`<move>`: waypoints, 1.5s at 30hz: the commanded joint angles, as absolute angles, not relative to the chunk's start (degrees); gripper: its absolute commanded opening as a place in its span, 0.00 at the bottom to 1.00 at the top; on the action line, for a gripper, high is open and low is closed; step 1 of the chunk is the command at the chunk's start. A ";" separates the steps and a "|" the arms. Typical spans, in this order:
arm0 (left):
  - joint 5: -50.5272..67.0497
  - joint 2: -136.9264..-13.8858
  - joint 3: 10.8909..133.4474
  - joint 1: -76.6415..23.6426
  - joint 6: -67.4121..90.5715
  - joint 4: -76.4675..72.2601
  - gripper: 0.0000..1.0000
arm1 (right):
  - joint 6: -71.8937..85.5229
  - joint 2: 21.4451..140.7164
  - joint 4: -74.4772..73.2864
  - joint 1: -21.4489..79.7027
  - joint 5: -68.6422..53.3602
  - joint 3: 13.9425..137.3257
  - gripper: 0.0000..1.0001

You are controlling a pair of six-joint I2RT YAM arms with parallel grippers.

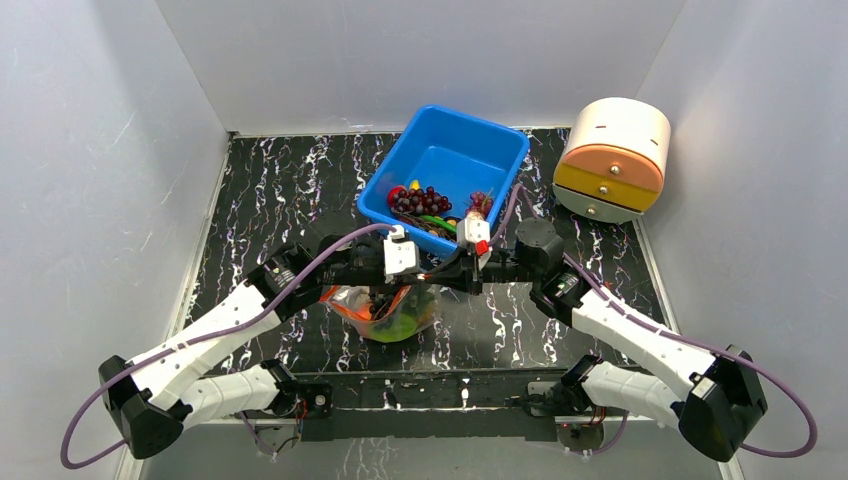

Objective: Place the food in the zip-top bag and seal the zipper
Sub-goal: Zip the zipper food storage bag at the center of the board.

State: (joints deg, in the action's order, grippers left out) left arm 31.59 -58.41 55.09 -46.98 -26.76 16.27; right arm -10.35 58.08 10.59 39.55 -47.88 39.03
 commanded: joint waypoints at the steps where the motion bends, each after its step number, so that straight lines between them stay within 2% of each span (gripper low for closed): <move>1: 31.53 -57.29 56.79 -46.79 -25.92 17.43 0.00 | -8.55 57.78 14.61 39.89 -45.48 41.53 0.00; 8: 25.48 -51.05 56.80 -46.71 -27.13 25.17 0.00 | -7.56 53.15 15.63 39.83 -37.92 37.59 0.00; 22: 18.22 -43.66 57.45 -46.76 -28.65 34.44 0.00 | -6.82 50.20 9.03 36.98 -34.28 35.84 0.00; 27: 19.37 -43.71 57.77 -46.76 -28.68 34.24 0.00 | -10.22 49.59 6.86 36.26 -35.73 35.68 0.00; 28: 20.27 -43.83 57.56 -46.76 -28.56 33.55 0.00 | -11.37 49.51 5.72 36.27 -36.83 36.21 0.05; 30: 22.13 -44.18 57.13 -46.76 -28.12 31.85 0.00 | -13.07 49.16 3.96 36.38 -38.85 37.62 0.33; 31: 22.84 -44.44 56.87 -46.75 -27.87 31.07 0.00 | -13.70 49.01 3.20 36.32 -39.99 38.36 0.38; 37: 23.29 -46.07 55.95 -46.76 -28.24 28.93 0.00 | -13.36 50.19 0.34 36.92 -44.32 43.18 0.42; 41: 23.97 -47.08 56.28 -46.76 -28.54 28.14 0.00 | -8.65 50.36 5.93 38.36 -43.54 41.75 0.50; 45: 24.21 -47.53 56.44 -46.74 -28.36 27.63 0.00 | -5.70 51.50 10.30 40.63 -42.43 41.13 0.47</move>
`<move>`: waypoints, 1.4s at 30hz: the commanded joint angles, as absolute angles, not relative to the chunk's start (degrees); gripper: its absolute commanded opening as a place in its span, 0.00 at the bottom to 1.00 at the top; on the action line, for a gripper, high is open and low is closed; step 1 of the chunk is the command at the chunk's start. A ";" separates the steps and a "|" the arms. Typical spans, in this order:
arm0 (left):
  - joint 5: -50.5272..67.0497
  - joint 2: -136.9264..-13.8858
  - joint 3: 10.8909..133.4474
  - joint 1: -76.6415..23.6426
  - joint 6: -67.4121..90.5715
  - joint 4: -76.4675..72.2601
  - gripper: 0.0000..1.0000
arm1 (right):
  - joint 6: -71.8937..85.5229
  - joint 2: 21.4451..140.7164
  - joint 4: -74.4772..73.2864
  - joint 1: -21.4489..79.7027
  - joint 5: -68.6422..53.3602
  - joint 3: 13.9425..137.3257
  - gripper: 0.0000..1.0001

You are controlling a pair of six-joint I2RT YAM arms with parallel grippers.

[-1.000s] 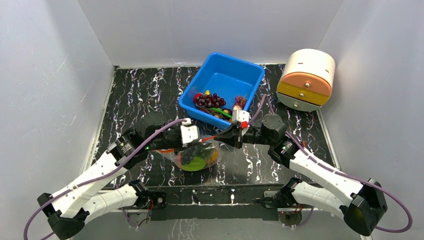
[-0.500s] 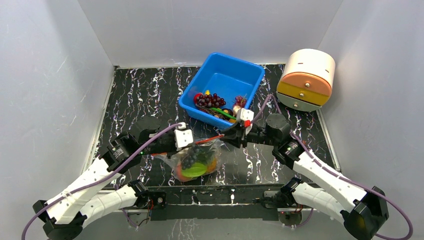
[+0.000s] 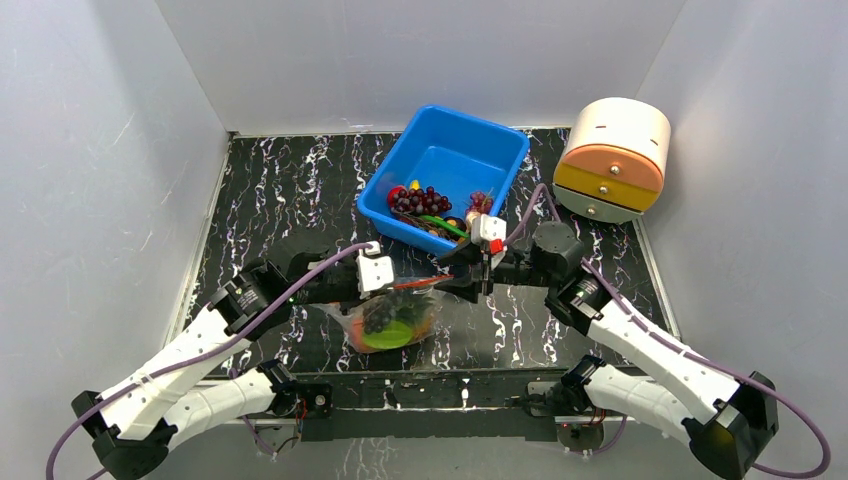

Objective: Place the food in the zip-top bag and seal the zipper
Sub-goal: Zip the zipper food storage bag at the center of the board.

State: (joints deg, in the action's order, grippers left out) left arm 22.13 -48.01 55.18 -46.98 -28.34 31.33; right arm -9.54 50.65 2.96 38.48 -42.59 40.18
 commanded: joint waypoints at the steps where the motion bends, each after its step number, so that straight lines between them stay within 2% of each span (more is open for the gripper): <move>1: 24.33 -47.55 56.43 -46.76 -28.26 27.54 0.00 | -5.25 52.31 10.87 41.53 -42.08 41.39 0.46; 11: 26.19 -46.85 54.93 -46.71 -27.71 26.21 0.00 | -7.95 60.20 10.68 51.37 -35.37 45.81 0.46; 14: 26.58 -46.52 54.62 -46.75 -27.76 25.89 0.00 | -7.74 61.98 11.24 52.04 -35.65 46.49 0.43; 20: 26.36 -45.51 53.93 -46.76 -27.87 25.88 0.00 | -8.37 62.17 11.25 52.56 -34.21 46.05 0.00; 42: 21.02 -41.22 53.93 -46.71 -29.19 33.47 0.00 | -13.25 54.66 3.57 52.39 -20.21 42.01 0.00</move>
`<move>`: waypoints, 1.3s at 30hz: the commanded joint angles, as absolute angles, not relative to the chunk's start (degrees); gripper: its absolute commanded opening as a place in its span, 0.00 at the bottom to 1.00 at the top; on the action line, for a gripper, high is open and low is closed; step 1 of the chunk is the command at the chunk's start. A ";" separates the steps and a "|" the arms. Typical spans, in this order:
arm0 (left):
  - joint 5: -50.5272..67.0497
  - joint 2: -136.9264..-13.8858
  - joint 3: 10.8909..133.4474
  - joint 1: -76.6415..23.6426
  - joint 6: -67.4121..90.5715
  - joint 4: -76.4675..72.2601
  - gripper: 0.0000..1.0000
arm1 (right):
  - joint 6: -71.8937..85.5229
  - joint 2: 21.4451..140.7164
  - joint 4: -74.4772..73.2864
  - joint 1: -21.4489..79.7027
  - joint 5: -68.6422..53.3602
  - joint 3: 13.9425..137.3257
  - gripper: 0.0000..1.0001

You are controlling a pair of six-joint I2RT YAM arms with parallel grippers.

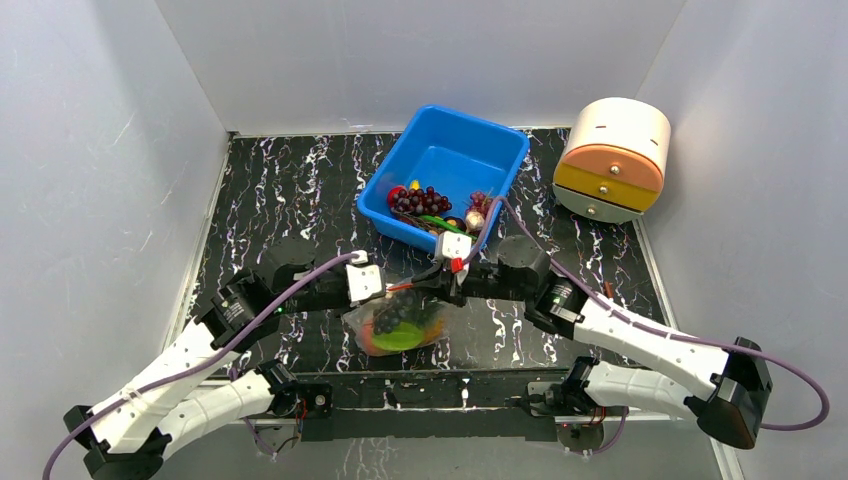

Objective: Place the food in the zip-top bag and seal the zipper
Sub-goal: Zip the zipper food storage bag at the center of the board.

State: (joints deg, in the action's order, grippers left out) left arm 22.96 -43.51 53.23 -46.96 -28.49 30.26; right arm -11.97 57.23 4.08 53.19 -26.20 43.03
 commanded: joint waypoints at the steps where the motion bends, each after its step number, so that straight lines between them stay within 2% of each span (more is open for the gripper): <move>1: 20.41 -40.96 53.96 -46.75 -29.31 33.97 0.00 | -13.01 54.19 3.57 52.38 -19.80 41.75 0.00; 13: 13.60 -37.92 55.62 -46.71 -30.54 41.10 0.00 | -13.66 50.64 -0.60 47.49 -17.07 39.50 0.00; 24: 7.43 -35.38 56.85 -46.76 -31.72 46.54 0.00 | -13.48 49.08 -3.51 41.01 -20.19 39.77 0.00; 31: 4.05 -33.05 57.01 -46.75 -31.58 44.60 0.00 | -12.34 50.48 -0.75 40.08 -24.23 39.36 0.00; 32: 3.30 -32.82 56.87 -46.76 -31.56 43.99 0.00 | -12.19 50.53 0.19 40.05 -24.81 39.12 0.02; 34: 2.34 -32.76 56.87 -46.76 -31.47 43.45 0.00 | -11.43 50.45 2.27 40.07 -25.09 38.50 0.28; 35: 1.92 -32.88 56.98 -46.76 -31.57 43.49 0.00 | -11.27 50.31 2.96 40.08 -25.01 38.46 0.37; 39: -1.20 -33.99 58.32 -46.75 -31.96 44.78 0.00 | -11.76 49.48 2.49 40.08 -23.80 39.51 0.58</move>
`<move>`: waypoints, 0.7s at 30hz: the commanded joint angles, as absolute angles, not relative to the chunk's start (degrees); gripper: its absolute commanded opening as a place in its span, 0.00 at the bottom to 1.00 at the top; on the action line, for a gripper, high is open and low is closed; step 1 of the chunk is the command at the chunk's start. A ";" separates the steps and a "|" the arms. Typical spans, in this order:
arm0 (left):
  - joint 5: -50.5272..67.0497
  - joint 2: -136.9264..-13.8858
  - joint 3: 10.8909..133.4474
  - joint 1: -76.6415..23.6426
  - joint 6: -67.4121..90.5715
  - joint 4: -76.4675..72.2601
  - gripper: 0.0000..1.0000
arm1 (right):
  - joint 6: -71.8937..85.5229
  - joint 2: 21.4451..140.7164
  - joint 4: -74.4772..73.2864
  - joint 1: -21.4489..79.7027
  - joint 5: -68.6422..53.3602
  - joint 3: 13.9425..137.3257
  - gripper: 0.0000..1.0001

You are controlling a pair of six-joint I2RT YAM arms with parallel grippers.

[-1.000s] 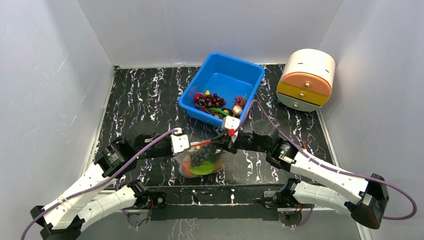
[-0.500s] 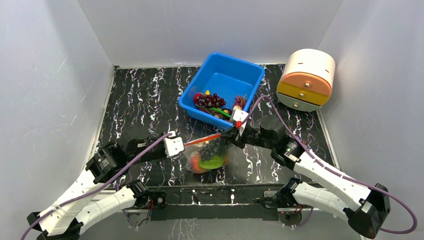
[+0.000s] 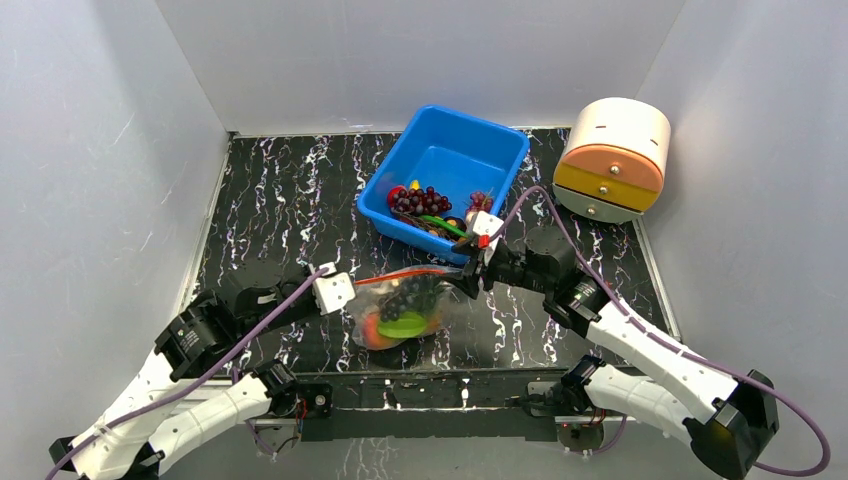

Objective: Place the food in the zip-top bag and seal the zipper
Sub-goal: Zip the zipper food storage bag at the center of the board, then place the zipper food storage bag at the center of the board.

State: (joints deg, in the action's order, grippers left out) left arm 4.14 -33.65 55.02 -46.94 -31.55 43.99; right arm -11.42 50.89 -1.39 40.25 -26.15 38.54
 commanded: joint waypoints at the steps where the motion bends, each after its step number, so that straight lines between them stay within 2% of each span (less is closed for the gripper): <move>1: -2.35 -34.01 58.62 -46.71 -32.10 44.73 0.00 | -12.10 49.17 2.13 40.03 -23.29 39.81 0.62; 6: -13.56 -32.67 56.88 -46.73 -33.18 39.92 0.00 | -12.55 47.14 2.77 40.08 -18.43 38.56 0.74; 7: -15.80 -32.43 56.49 -46.75 -33.22 38.98 0.00 | -12.01 46.78 3.07 40.03 -18.01 38.08 0.79; 8: -18.00 -32.29 56.07 -46.76 -33.27 38.08 0.00 | -11.32 46.50 3.59 40.00 -18.20 37.67 0.95; 9: -20.20 -32.18 55.69 -46.76 -33.37 37.49 0.00 | -10.67 46.14 3.99 40.07 -18.66 37.18 0.98; 21: -42.49 -34.89 48.29 -46.75 -37.42 23.16 0.00 | -9.19 44.14 5.36 40.08 -18.07 36.59 0.98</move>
